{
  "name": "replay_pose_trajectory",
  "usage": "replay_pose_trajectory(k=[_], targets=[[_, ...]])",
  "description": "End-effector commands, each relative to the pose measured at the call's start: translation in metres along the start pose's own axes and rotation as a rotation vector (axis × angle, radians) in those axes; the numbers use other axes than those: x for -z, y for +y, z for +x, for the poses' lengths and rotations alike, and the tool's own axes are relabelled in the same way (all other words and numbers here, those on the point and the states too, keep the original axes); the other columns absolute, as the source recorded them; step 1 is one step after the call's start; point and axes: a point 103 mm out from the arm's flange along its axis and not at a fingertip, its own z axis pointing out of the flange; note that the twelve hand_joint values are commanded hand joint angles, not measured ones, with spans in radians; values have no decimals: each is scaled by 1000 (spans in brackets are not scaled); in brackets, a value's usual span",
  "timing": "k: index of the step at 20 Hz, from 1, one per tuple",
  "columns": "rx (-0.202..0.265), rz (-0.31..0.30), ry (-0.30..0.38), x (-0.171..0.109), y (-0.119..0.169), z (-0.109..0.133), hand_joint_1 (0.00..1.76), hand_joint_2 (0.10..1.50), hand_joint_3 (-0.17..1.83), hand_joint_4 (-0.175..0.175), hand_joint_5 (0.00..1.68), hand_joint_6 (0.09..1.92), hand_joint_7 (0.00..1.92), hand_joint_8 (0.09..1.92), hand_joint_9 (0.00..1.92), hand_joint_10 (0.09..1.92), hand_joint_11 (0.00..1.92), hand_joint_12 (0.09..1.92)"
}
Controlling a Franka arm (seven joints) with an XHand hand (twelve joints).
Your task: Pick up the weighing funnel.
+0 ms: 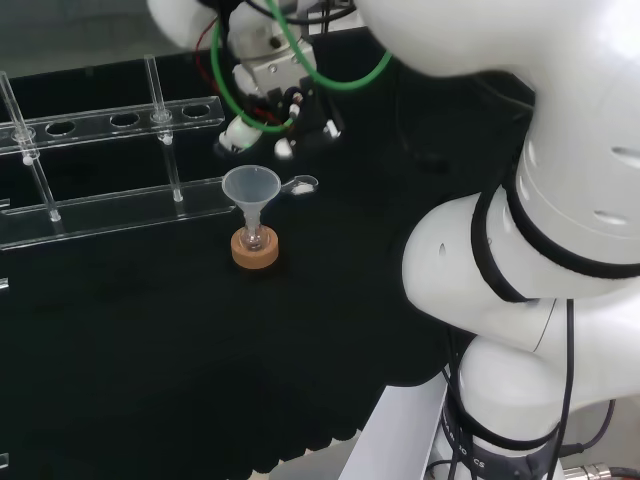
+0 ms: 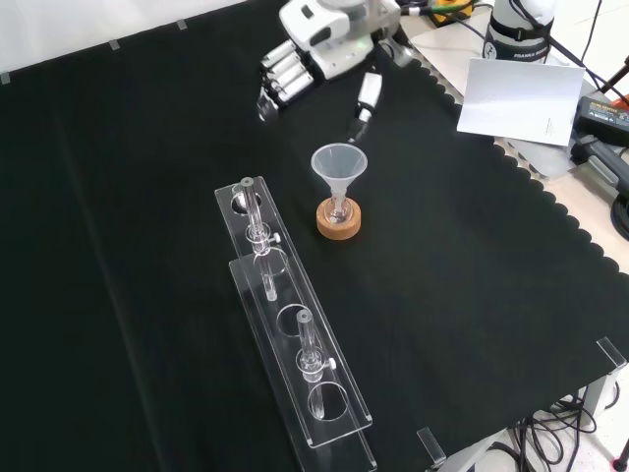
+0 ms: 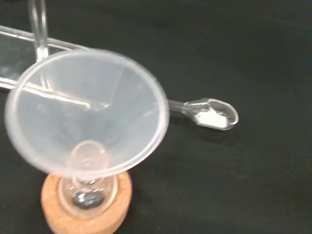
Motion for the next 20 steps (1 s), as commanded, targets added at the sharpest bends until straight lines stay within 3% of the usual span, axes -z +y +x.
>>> replay_pose_trajectory(k=[1, 8, 20], targets=[[25, 24, 17, 12, 10, -23, 576, 803, 188, -73, 243, 87, 0, 679, 227, 817, 68, 1536], [-14, 38, 42, 11, 32, -44, 623, 815, 223, -73, 352, 87, 109, 759, 347, 774, 177, 1480], [-55, 59, -37, -20, 92, -65, 864, 728, 415, -64, 518, 87, 313, 737, 561, 646, 374, 1361]])
